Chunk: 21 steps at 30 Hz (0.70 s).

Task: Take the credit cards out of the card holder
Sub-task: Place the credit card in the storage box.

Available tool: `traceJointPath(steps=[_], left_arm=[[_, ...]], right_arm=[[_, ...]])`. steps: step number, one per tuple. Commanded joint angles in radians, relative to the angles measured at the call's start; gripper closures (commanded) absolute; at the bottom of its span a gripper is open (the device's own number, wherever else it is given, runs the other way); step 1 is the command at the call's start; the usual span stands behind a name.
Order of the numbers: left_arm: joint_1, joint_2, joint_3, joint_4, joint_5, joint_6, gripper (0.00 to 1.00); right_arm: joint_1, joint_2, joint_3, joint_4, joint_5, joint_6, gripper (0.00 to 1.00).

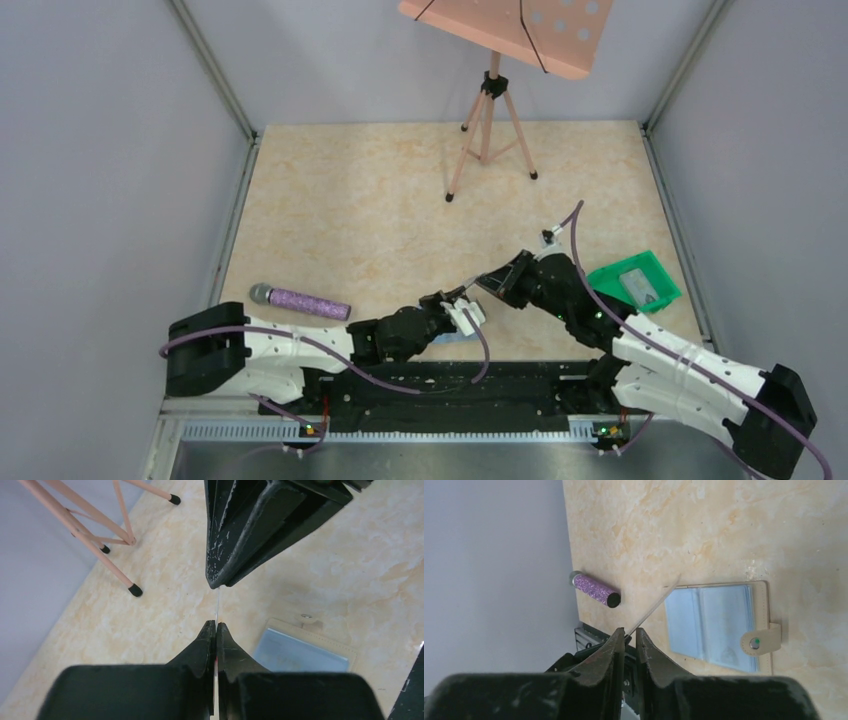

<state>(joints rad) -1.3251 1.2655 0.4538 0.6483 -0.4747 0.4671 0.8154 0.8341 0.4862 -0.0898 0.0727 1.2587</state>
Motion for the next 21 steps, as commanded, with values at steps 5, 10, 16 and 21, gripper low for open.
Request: traceJointPath(steps=[5, 10, 16, 21], left_arm=[[0.011, -0.072, 0.137, -0.315, -0.033, -0.379, 1.0], [0.077, -0.078, 0.275, -0.613, 0.067, -0.645, 1.0], [0.22, -0.164, 0.305, -0.696, 0.361, -0.847, 1.0], [0.288, -0.235, 0.32, -0.76, 0.416, -0.884, 1.0]], right_arm=[[-0.028, -0.189, -0.081, 0.113, 0.003, -0.26, 0.57], [-0.028, -0.346, -0.138, 0.139, 0.039, -0.472, 0.53], [-0.028, -0.477, -0.198, 0.186, -0.01, -0.573, 0.53], [-0.027, -0.519, -0.188, 0.186, -0.069, -0.573, 0.46]])
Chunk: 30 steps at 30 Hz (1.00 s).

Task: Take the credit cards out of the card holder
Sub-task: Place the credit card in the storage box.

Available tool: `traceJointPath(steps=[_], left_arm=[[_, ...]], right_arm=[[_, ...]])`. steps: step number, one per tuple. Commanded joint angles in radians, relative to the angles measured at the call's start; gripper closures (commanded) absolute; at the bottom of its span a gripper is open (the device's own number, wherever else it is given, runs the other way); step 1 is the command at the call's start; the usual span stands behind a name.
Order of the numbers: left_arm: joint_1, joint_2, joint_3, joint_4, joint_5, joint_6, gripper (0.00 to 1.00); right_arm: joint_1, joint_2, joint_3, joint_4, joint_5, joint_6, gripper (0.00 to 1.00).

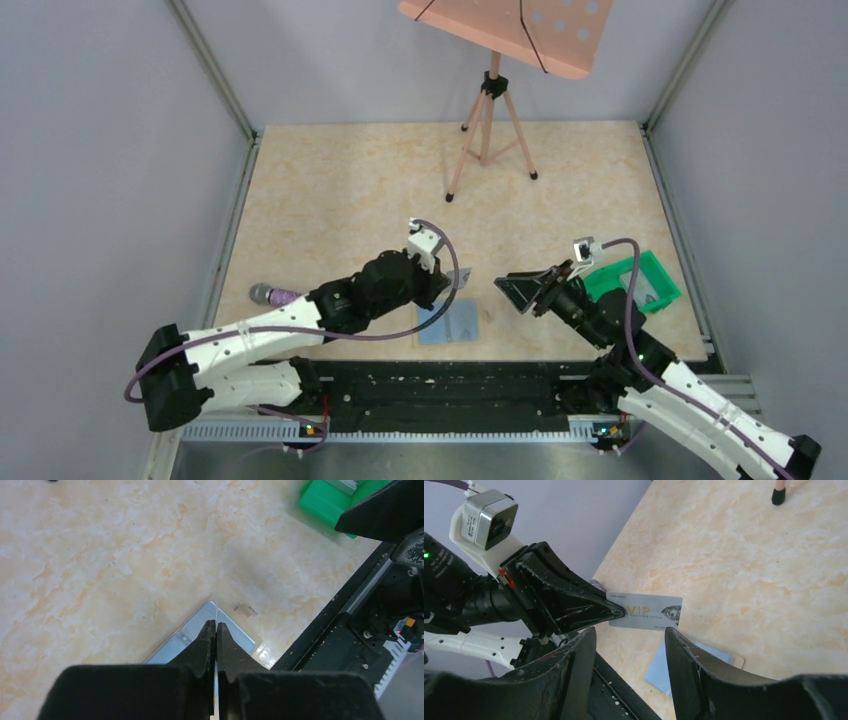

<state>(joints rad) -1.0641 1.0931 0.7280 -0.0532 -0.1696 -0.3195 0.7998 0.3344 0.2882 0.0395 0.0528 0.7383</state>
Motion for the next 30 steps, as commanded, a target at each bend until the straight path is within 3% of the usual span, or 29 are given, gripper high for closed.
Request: traceJointPath(steps=[1, 11, 17, 24, 30], left_arm=[[0.031, -0.072, 0.047, -0.062, 0.12, -0.098, 1.0], [0.073, -0.089, 0.133, -0.163, 0.224, -0.197, 1.0], [0.138, -0.114, 0.121, -0.141, 0.302, -0.251, 1.0], [0.158, -0.15, 0.12, -0.187, 0.29, -0.265, 1.0], [0.161, -0.173, 0.115, -0.177, 0.336, -0.293, 1.0]], right_arm=[[-0.011, -0.007, 0.015, 0.052, -0.071, -0.05, 0.44], [-0.012, 0.151, 0.022, 0.179, -0.257, -0.01, 0.31], [-0.012, 0.209, -0.028, 0.341, -0.348, 0.035, 0.31], [-0.012, 0.221, -0.033, 0.267, -0.227, 0.044, 0.3], [-0.013, 0.277, -0.038, 0.393, -0.28, 0.083, 0.3]])
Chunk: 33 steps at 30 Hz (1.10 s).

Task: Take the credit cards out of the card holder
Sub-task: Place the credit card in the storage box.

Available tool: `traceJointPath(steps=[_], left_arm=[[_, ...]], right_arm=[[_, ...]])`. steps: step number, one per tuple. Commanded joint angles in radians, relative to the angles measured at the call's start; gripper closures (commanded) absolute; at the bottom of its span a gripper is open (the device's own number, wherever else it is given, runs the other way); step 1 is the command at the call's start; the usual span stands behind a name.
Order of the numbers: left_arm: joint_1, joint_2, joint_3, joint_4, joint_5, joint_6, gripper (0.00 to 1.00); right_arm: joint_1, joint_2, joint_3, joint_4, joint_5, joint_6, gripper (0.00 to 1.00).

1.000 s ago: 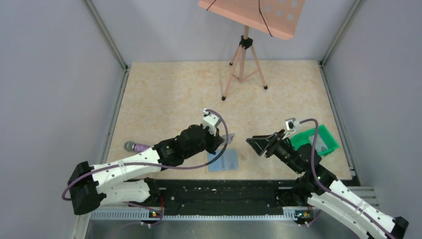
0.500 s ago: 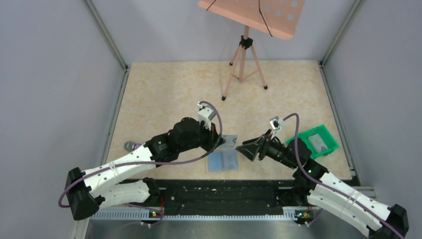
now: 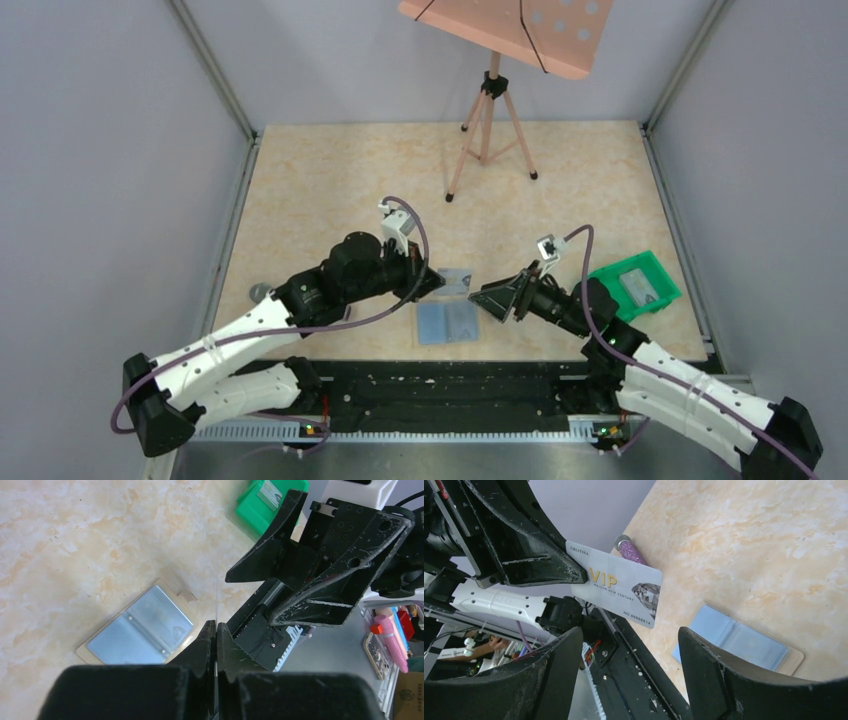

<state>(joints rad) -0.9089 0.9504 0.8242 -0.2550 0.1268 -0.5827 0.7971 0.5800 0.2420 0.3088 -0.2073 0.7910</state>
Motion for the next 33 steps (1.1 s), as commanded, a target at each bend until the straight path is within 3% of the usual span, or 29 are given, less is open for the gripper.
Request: traceJointPath(steps=[1, 6, 12, 19, 24, 26, 29, 31, 33], left_arm=[[0.005, -0.035, 0.019, 0.026, 0.043, -0.035, 1.0], [0.005, -0.06, 0.001, 0.059, 0.06, -0.061, 1.0], [0.005, -0.067, -0.01, 0.084, 0.085, -0.084, 1.0], [0.005, -0.076, -0.053, 0.136, 0.1, -0.123, 1.0], [0.005, -0.071, -0.075, 0.169, 0.096, -0.138, 1.0], [0.006, -0.074, -0.081, 0.169, 0.075, -0.136, 1.0], [0.008, -0.076, -0.079, 0.148, 0.042, -0.13, 0.86], [0.008, -0.077, -0.069, 0.109, -0.007, -0.119, 0.69], [0.008, -0.077, -0.059, 0.07, -0.063, -0.101, 0.43]], right_arm=[[-0.009, 0.042, 0.013, 0.14, -0.028, 0.035, 0.3], [-0.021, 0.113, 0.024, 0.213, -0.074, 0.05, 0.31], [-0.059, 0.162, -0.034, 0.413, -0.137, 0.128, 0.4], [-0.079, 0.159, -0.055, 0.472, -0.177, 0.152, 0.65], [-0.086, 0.136, -0.065, 0.489, -0.187, 0.157, 0.99], [-0.091, 0.131, -0.07, 0.493, -0.191, 0.162, 1.0], [-0.098, 0.124, -0.071, 0.49, -0.186, 0.178, 1.0], [-0.108, 0.107, -0.061, 0.448, -0.164, 0.194, 1.0], [-0.118, 0.077, -0.038, 0.364, -0.106, 0.2, 1.0]])
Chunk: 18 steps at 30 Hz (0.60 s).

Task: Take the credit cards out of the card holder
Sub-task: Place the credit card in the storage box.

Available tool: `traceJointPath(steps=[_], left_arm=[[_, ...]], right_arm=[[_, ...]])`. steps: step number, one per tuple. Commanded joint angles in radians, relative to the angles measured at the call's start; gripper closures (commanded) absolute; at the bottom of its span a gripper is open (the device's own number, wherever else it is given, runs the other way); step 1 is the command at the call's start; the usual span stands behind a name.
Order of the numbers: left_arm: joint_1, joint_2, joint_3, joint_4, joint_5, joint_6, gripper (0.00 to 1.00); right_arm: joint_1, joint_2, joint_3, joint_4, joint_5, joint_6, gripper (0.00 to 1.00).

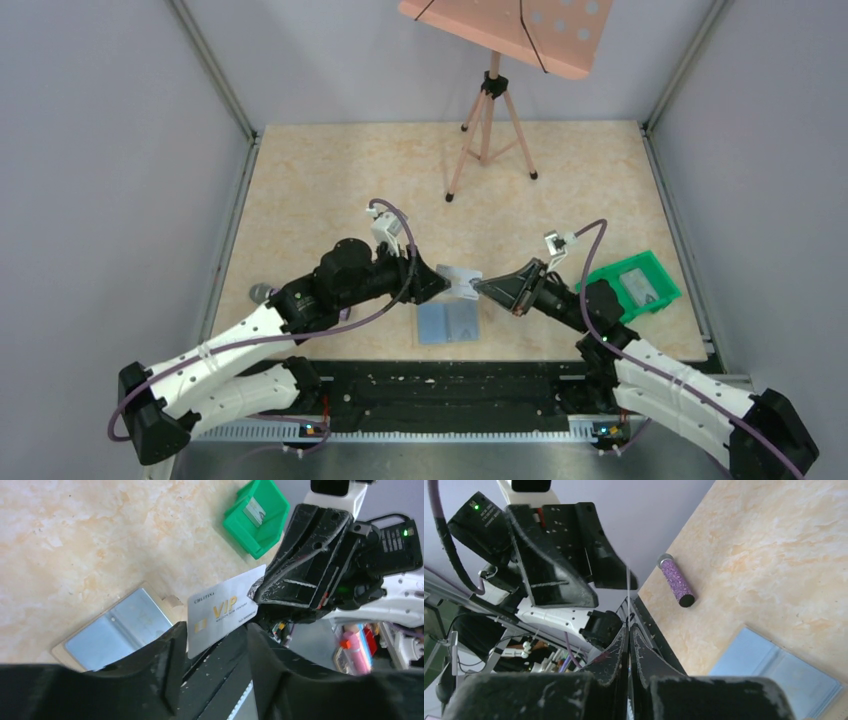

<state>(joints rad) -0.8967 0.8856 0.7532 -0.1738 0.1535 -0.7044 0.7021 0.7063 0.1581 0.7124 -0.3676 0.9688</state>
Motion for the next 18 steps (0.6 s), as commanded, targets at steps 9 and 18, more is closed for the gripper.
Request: traceJointPath(steps=[9, 18], left_arm=[[-0.001, 0.066, 0.115, -0.169, -0.264, 0.234, 0.01], [-0.001, 0.15, 0.211, -0.333, -0.498, 0.46, 0.01]], right_arm=[[-0.098, -0.113, 0.367, -0.783, 0.358, -0.105, 1.0], [-0.304, -0.088, 0.633, -1.304, 0.632, -0.213, 1.0]])
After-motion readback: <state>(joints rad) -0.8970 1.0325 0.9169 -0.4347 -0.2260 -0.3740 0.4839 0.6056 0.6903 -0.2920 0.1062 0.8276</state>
